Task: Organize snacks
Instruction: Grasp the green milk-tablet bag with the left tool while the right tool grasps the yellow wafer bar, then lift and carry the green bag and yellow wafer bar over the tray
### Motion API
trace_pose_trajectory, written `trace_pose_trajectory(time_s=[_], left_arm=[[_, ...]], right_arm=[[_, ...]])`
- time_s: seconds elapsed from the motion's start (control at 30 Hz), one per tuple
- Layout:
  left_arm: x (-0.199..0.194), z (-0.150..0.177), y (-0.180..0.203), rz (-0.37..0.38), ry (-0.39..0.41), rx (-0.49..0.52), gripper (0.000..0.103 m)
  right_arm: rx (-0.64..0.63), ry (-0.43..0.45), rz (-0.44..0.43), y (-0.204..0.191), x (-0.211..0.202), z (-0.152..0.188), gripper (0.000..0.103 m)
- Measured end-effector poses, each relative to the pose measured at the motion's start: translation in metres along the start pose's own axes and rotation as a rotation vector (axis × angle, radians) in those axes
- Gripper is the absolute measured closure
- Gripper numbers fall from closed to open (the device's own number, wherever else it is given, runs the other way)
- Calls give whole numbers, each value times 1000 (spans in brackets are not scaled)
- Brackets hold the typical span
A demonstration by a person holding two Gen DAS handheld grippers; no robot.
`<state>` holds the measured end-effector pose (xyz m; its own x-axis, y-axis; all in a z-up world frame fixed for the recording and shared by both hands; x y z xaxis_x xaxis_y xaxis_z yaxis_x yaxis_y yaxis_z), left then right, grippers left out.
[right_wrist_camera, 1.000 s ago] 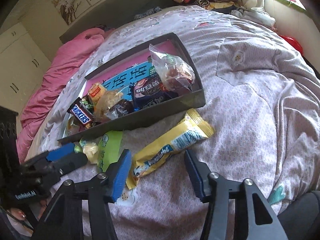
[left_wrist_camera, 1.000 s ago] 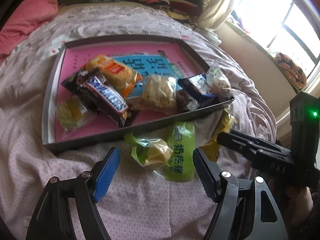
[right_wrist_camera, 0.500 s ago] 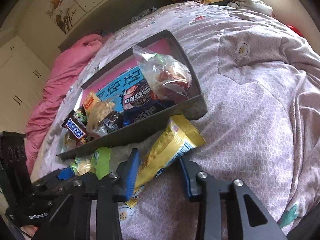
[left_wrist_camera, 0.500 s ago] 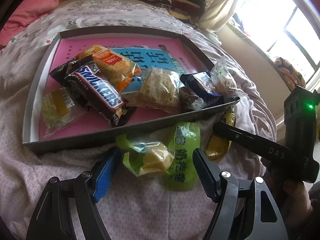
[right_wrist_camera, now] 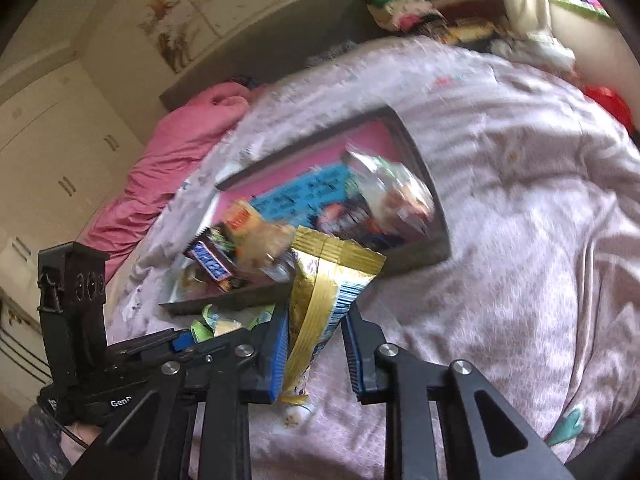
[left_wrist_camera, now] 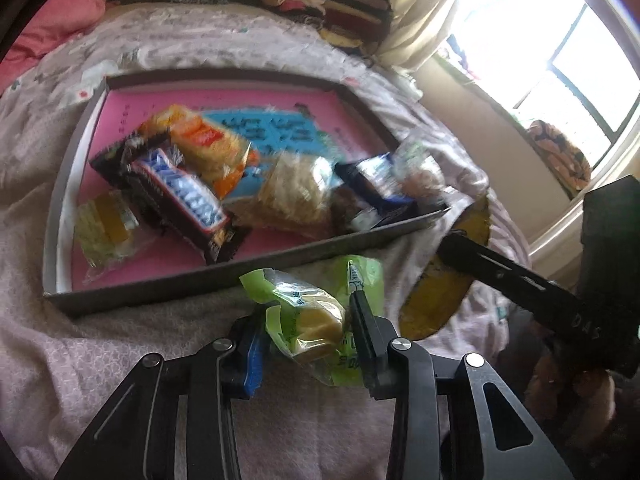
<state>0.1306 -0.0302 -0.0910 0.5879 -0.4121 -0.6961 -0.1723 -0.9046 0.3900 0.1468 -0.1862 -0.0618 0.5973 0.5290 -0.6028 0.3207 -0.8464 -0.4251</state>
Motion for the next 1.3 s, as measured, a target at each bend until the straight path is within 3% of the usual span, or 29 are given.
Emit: trace_pose_trajectory(time_s=[0.23, 0.57, 1.3], left_arm=[[-35, -26, 5, 5, 113, -2, 64], [-50, -53, -14, -89, 214, -13, 64], [-29, -62, -36, -164, 216, -50, 64]], right_arm=[[-82, 79, -34, -23, -13, -16, 77], [-83, 151, -43, -29, -11, -45, 77], [9, 172, -23, -11, 20, -70, 77]])
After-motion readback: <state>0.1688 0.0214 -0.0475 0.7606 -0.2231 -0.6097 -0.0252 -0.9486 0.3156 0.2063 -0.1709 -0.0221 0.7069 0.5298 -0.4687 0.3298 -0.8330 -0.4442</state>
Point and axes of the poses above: each gripper's, at about its wrist camera, not at the fingertips, and x roughly the way its jaws point, y to its right, z to its underside, the point moved 5 cm from there along x, roughly the way its jaws point, and after that the axes turned 4 degrees about y, right-handed, at the moved point
